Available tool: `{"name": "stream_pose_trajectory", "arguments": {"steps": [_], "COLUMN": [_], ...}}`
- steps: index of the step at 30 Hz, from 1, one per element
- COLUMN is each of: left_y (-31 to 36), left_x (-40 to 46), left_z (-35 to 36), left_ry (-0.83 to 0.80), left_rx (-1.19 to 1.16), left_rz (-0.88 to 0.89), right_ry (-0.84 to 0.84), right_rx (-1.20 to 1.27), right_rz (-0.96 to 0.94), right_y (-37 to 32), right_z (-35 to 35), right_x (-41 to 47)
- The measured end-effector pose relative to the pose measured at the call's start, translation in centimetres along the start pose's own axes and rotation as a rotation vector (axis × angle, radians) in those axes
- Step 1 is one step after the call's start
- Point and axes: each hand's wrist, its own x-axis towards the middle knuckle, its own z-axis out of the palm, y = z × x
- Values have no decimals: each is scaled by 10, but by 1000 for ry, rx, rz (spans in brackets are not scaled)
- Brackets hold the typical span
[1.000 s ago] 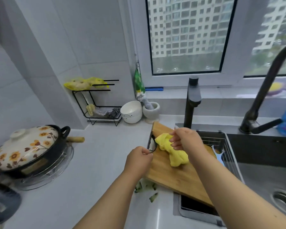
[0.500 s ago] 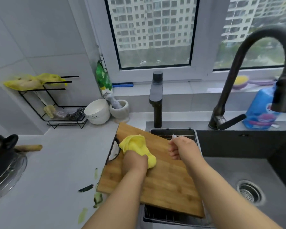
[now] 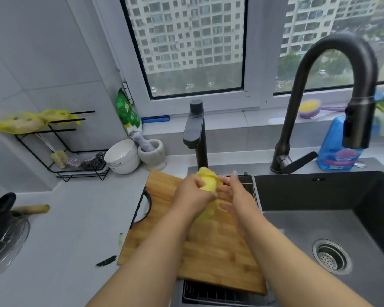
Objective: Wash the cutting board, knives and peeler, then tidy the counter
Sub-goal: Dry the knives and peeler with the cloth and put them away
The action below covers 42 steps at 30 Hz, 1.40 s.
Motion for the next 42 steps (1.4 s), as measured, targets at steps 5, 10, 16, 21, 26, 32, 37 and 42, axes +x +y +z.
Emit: {"name": "stream_pose_trajectory", "arguments": {"steps": [5, 10, 16, 21, 26, 32, 37, 42], "left_y": [35, 27, 14, -1, -28, -42, -37, -31], "left_x": [-18, -13, -9, 10, 31, 41, 59, 76], "left_z": [12, 26, 40, 64, 106, 141, 161, 182], "left_ry": [-185, -169, -75, 35, -93, -212, -244, -292], "left_rx": [-410, -184, 334, -214, -297, -420, -361, -383], "left_rz": [85, 8, 149, -74, -339, -528, -575, -667], "right_ry": [-106, -190, -124, -64, 85, 216, 227, 191], "right_rx": [618, 875, 916, 1003, 962, 907, 904, 944], "right_rz": [180, 245, 201, 161, 50, 36, 49, 52], "right_y": [5, 6, 12, 8, 0, 0, 3, 6], "right_z": [-14, -32, -52, -78, -116, -142, -154, -159], "right_x": [6, 1, 8, 24, 40, 53, 61, 67]}}
